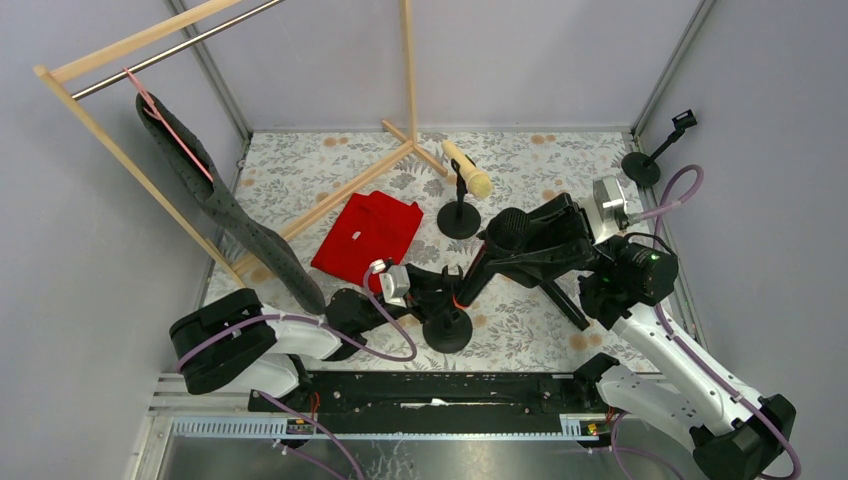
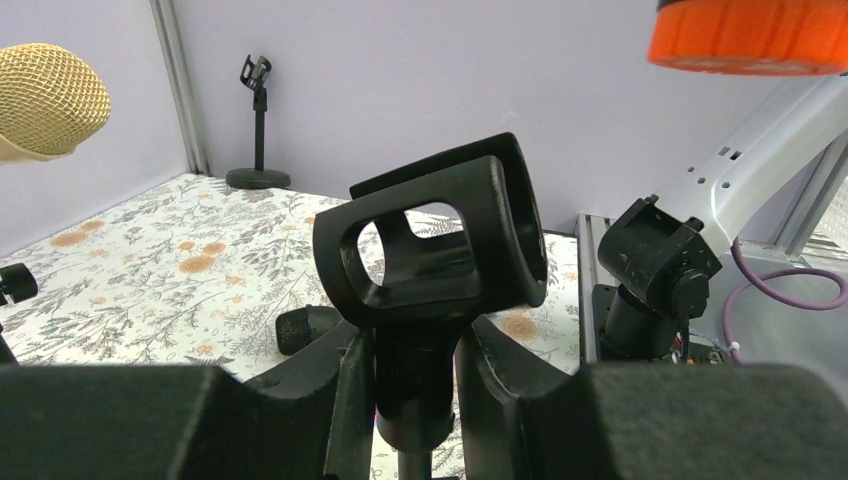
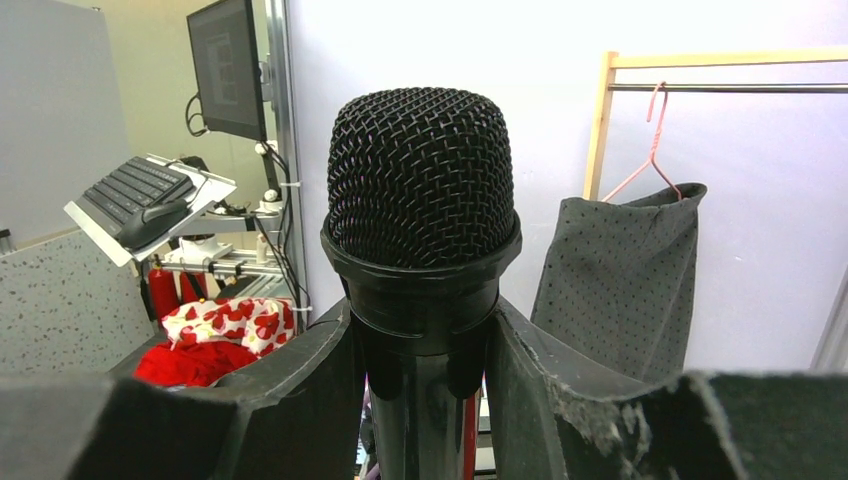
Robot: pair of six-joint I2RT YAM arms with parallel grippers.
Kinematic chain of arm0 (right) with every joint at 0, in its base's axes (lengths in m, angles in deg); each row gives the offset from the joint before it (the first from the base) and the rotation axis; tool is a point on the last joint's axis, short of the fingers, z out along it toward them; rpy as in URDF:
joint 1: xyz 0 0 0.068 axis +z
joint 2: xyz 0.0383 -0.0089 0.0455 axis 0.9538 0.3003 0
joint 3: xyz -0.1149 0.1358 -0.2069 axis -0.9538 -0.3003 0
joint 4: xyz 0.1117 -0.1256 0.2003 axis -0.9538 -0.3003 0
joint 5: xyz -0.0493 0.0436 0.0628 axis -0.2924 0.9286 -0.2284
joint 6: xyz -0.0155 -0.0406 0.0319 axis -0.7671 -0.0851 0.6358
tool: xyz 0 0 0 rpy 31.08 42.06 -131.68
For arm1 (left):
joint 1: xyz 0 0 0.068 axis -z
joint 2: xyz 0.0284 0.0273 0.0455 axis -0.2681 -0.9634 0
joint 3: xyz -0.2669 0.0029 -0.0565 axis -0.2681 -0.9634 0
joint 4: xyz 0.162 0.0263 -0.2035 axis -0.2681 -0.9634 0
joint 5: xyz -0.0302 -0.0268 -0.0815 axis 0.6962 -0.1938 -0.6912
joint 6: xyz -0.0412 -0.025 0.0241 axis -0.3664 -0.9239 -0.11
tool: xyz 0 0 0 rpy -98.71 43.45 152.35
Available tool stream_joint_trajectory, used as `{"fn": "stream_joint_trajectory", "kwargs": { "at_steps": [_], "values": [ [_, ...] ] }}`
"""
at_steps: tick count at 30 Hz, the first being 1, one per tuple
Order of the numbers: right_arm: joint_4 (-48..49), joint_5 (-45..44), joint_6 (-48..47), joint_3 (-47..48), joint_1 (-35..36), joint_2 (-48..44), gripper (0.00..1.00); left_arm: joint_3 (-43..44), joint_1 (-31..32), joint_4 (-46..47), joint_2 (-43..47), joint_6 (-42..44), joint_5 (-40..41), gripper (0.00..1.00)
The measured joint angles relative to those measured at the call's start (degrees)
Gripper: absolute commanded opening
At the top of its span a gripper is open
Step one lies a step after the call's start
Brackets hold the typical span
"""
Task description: Attach the microphones to the stand
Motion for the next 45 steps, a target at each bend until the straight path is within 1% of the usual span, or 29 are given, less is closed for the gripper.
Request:
{"fn": "stream_joint_trajectory", "kwargs": {
  "at_steps": [5,12,20,26,35,40,45],
  "values": [
    [-2.7,0.0,-3.5,0.0,0.0,-0.5,0.0,0.0,0.0,0.0,0.0,-0.4,-0.3,0.0],
    [-10.0,-0.1,-12.4,0.0,0.0,-0.3,0.0,0.0,-0.1,0.1,-0.2,-3.6,0.6,0.0],
    [-9.4,-0.1,-11.8,0.0,0.0,3.5,0.0,1.5,-0.8,1.0,-2.3,-8.0,1.9,0.0],
    [-6.6,-0.1,-10.1,0.0,0.0,5.0,0.0,1.6,-0.8,1.0,-2.4,-8.5,2.1,0.0],
    [-5.0,-0.2,-9.9,0.6,0.0,6.3,0.0,1.6,-0.8,1.0,-2.4,-8.4,1.1,0.0],
    [-5.7,-0.2,-10.8,0.6,0.0,6.1,0.0,1.6,-0.8,1.0,-2.4,-8.4,0.8,0.0],
    [-9.3,-0.2,-14.6,1.1,0.0,4.6,0.0,1.6,-0.8,1.0,-2.4,-8.3,0.5,0.0]
  ]
}}
